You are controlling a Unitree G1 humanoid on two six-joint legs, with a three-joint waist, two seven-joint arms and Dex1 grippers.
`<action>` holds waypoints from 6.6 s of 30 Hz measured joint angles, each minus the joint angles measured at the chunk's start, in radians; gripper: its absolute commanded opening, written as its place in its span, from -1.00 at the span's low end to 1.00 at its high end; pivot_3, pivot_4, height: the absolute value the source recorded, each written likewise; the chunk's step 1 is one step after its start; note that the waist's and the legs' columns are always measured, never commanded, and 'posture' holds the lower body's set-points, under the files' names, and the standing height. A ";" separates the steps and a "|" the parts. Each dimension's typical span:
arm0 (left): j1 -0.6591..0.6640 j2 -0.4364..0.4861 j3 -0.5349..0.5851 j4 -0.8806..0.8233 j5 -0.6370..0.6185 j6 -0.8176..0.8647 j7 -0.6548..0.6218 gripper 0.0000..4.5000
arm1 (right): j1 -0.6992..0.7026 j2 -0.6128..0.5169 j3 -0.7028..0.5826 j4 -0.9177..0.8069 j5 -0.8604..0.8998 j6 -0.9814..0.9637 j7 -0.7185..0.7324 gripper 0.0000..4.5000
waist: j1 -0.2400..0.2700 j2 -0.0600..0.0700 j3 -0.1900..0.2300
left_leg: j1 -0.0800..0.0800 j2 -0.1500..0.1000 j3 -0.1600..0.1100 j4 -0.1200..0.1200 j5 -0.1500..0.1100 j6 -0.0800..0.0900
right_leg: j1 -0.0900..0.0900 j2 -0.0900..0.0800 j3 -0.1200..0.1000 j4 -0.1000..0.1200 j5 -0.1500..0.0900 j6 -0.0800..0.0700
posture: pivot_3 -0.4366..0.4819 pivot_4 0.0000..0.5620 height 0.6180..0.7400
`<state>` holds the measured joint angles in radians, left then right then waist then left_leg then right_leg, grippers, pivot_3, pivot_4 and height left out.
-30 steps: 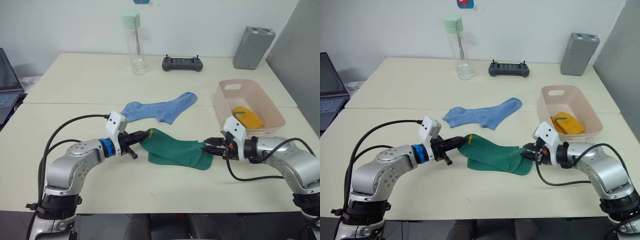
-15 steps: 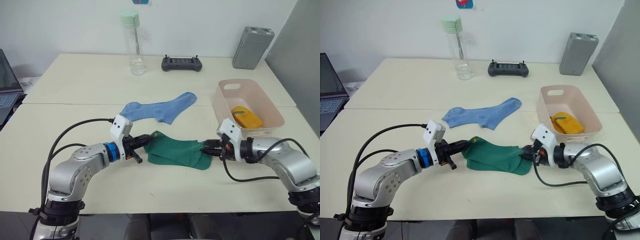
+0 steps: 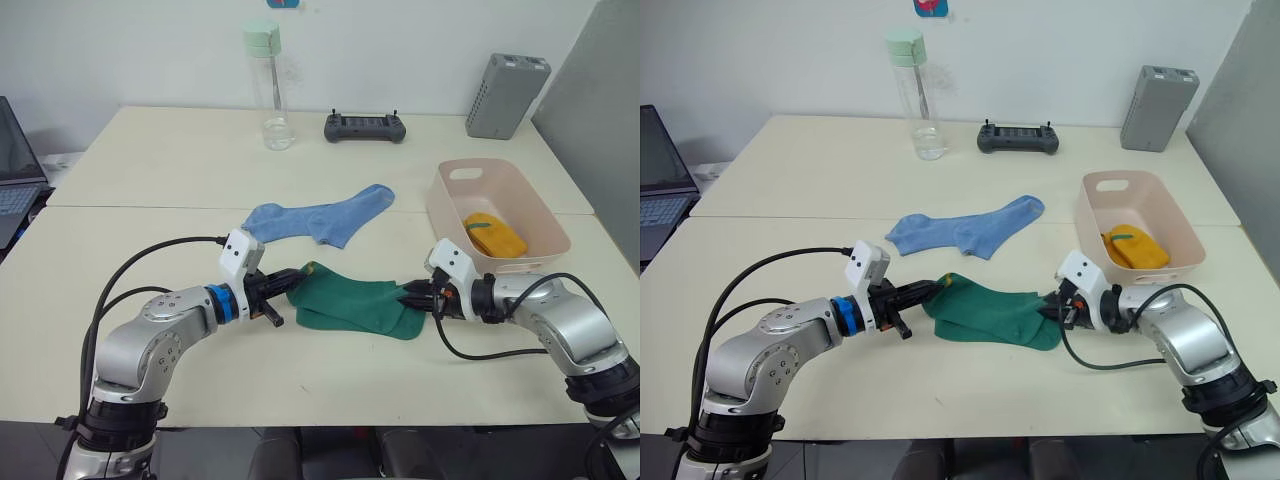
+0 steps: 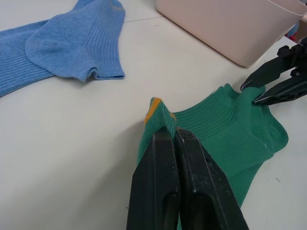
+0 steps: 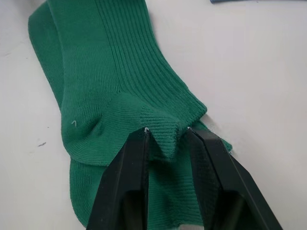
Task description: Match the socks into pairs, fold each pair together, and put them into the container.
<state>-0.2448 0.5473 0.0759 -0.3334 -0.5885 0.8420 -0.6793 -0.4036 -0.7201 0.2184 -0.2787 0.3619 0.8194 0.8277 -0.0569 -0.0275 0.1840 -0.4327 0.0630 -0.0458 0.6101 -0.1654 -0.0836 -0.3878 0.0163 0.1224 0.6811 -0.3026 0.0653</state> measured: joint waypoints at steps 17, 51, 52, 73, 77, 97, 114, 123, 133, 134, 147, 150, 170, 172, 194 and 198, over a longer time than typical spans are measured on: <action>-0.001 0.013 0.045 -0.027 -0.059 0.047 0.018 -1.00 | 0.000 -0.020 -0.117 -0.077 0.124 0.085 0.024 -0.98 | 0.000 0.000 0.000 | 0.000 0.000 0.000 0.000 0.000 0.000 | 0.000 0.000 0.000 0.000 0.000 0.000 | -0.05 -0.47 1.00; 0.153 -0.042 -0.011 -0.056 -0.045 -0.006 0.098 -1.00 | 0.074 -0.094 -0.116 0.008 0.087 0.038 0.073 -0.98 | 0.000 0.000 0.000 | 0.000 0.000 0.001 0.000 0.000 0.000 | 0.000 0.000 0.001 -0.001 0.000 0.000 | -0.05 -0.47 1.00; 0.153 -0.041 -0.015 -0.055 -0.045 -0.006 0.095 -1.00 | 0.074 -0.094 -0.116 0.008 0.088 0.036 0.073 -0.89 | 0.000 0.000 0.000 | 0.000 0.000 0.001 0.000 0.000 0.000 | 0.000 0.000 0.001 -0.001 0.000 0.000 | -0.05 -0.47 1.00; -0.049 0.148 -0.067 0.046 0.054 -0.251 -0.211 -0.71 | 0.025 0.130 -0.013 -0.089 0.057 -0.095 -0.031 -0.19 | 0.009 0.000 0.000 | -0.001 0.000 0.002 -0.001 0.000 0.000 | -0.001 0.000 0.001 -0.002 -0.001 -0.001 | -0.05 -0.47 1.00; -0.054 0.130 -0.223 0.045 0.153 -0.348 -0.274 -1.00 | 0.038 0.146 0.043 -0.047 -0.025 -0.160 -0.049 -0.83 | 0.005 0.000 0.000 | -0.001 0.000 0.002 -0.002 0.000 0.000 | -0.002 0.000 0.001 -0.001 -0.001 -0.001 | -0.05 -0.47 1.00; -0.072 0.106 -0.236 0.300 0.271 -0.521 -0.349 -1.00 | 0.214 0.033 -0.075 0.022 -0.027 -0.335 0.059 -0.99 | 0.002 0.000 0.000 | 0.000 0.001 0.001 0.000 0.000 0.000 | 0.000 0.000 0.001 0.000 0.000 0.000 | -0.05 -0.47 1.00; -0.048 0.133 -0.240 0.262 0.298 -0.495 -0.379 -1.00 | 0.273 -0.030 -0.118 -0.040 -0.005 -0.259 0.077 -0.99 | 0.005 0.000 0.000 | 0.001 0.000 0.002 0.001 0.000 0.000 | 0.000 0.000 0.002 0.000 -0.003 -0.005 | -0.05 -0.47 1.00; -0.044 0.105 -0.188 0.104 0.163 -0.391 -0.378 -1.00 | 0.236 0.066 -0.263 -0.046 0.122 -0.096 -0.078 0.03 | 0.000 0.000 0.000 | 0.000 0.000 0.001 0.000 0.000 0.000 | 0.000 0.000 0.001 0.000 0.000 0.000 | -0.05 -0.47 1.00; -0.044 0.106 -0.190 0.060 0.146 -0.327 -0.365 -1.00 | 0.243 0.096 -0.208 -0.045 0.164 0.057 -0.111 0.98 | 0.000 0.000 0.000 | 0.000 0.000 0.001 0.000 0.000 0.000 | 0.000 0.000 0.001 0.000 0.000 0.000 | -0.05 -0.47 1.00; -0.044 0.106 -0.190 0.060 0.146 -0.326 -0.363 -1.00 | 0.234 0.098 -0.214 -0.051 0.181 0.091 -0.114 0.98 | -0.001 0.000 0.000 | 0.000 0.000 0.001 0.000 0.000 0.000 | 0.000 0.000 0.001 0.000 0.000 0.000 | -0.05 -0.47 1.00; -0.056 0.084 -0.206 0.056 0.144 -0.308 -0.354 -1.00 | 0.217 0.134 -0.225 -0.062 0.248 0.189 -0.149 -0.72 | 0.000 0.000 0.000 | 0.000 0.000 0.001 0.000 0.000 0.000 | 0.000 0.000 0.001 0.000 0.000 0.000 | -0.05 -0.47 1.00; -0.073 0.073 -0.224 0.059 0.154 -0.328 -0.356 -1.00 | 0.211 0.126 -0.226 -0.057 0.249 0.188 -0.138 -0.99 | 0.000 0.000 0.000 | 0.000 0.000 0.001 0.000 0.000 0.000 | 0.000 0.000 0.001 0.000 0.000 0.000 | -0.05 -0.47 1.00; -0.157 -0.127 -0.409 0.390 0.437 -0.572 -0.273 -1.00 | 0.087 0.046 -0.247 0.005 0.307 0.205 -0.022 -0.99 | 0.000 0.000 0.000 | 0.000 0.000 0.001 0.000 0.000 0.000 | 0.000 0.000 0.001 0.000 0.000 0.000 | -0.05 -0.47 1.00; -0.156 -0.141 -0.413 0.392 0.441 -0.569 -0.266 -1.00 | 0.072 0.057 -0.246 -0.016 0.332 0.220 -0.022 -0.99 | 0.000 0.000 0.000 | 0.000 0.000 0.001 0.000 0.000 0.000 | 0.001 0.000 0.001 0.000 0.000 0.000 | -0.05 -0.47 1.00; -0.055 0.113 -0.216 0.081 0.268 -0.282 -0.330 -1.00 | -0.061 0.273 -0.039 0.054 0.319 0.188 -0.093 -0.99 | -0.010 0.001 -0.001 | 0.000 0.001 0.000 -0.001 0.000 0.000 | -0.001 0.001 0.000 0.000 0.000 0.000 | -0.05 -0.47 1.00; -0.098 0.180 -0.109 0.048 0.196 -0.216 -0.337 -1.00 | -0.088 0.273 0.031 0.090 0.251 0.138 -0.066 -0.99 | -0.005 0.001 -0.001 | 0.000 0.001 0.000 -0.001 0.000 0.000 | -0.001 0.000 0.000 0.000 -0.001 -0.001 | -0.05 -0.47 1.00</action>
<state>-0.3427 0.7271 -0.0333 -0.2857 -0.3929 0.6260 -1.0165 -0.4915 -0.4473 0.2494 -0.1882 0.6127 0.9570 0.7614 -0.0622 -0.0264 0.1835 -0.4329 0.0636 -0.0455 0.6090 -0.1654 -0.0835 -0.3887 0.0167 0.1223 0.6807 -0.3032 0.0648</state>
